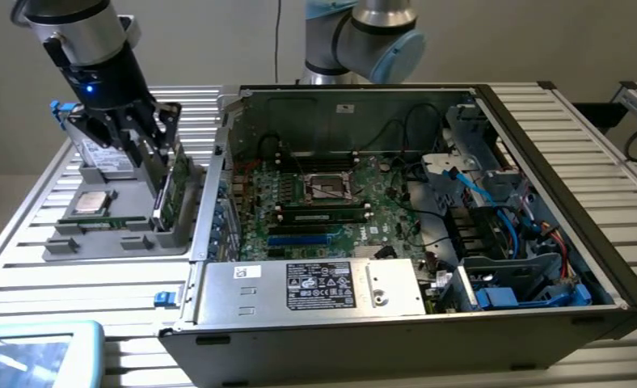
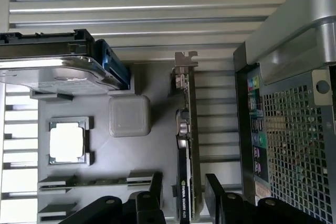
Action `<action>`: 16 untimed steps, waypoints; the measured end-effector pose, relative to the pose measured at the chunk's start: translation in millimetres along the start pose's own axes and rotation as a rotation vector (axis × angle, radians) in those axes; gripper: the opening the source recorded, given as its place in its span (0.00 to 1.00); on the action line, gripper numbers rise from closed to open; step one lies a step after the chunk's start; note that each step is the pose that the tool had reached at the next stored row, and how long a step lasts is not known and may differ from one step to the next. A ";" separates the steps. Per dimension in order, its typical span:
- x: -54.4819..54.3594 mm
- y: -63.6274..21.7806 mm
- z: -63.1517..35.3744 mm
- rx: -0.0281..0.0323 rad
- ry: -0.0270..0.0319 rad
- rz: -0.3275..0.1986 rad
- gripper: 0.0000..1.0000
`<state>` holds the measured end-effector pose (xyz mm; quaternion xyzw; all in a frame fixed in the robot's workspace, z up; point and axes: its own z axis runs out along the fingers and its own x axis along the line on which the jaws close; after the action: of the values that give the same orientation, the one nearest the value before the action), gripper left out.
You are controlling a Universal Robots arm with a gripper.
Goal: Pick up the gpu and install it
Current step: 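Pick up the gpu and move the gpu toward the slot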
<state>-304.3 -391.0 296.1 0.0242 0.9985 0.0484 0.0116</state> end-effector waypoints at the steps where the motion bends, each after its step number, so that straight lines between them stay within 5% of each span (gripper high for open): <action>1: -0.2 -0.7 1.7 -0.0008 0.0001 -0.001 0.45; 10: -1.5 -6.9 15.8 -0.0108 0.0032 -0.026 0.45; 16: -4.7 -7.6 26.7 -0.0112 0.0055 -0.033 0.45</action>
<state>-299.2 -396.2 268.8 0.0075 0.9985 0.0538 0.0097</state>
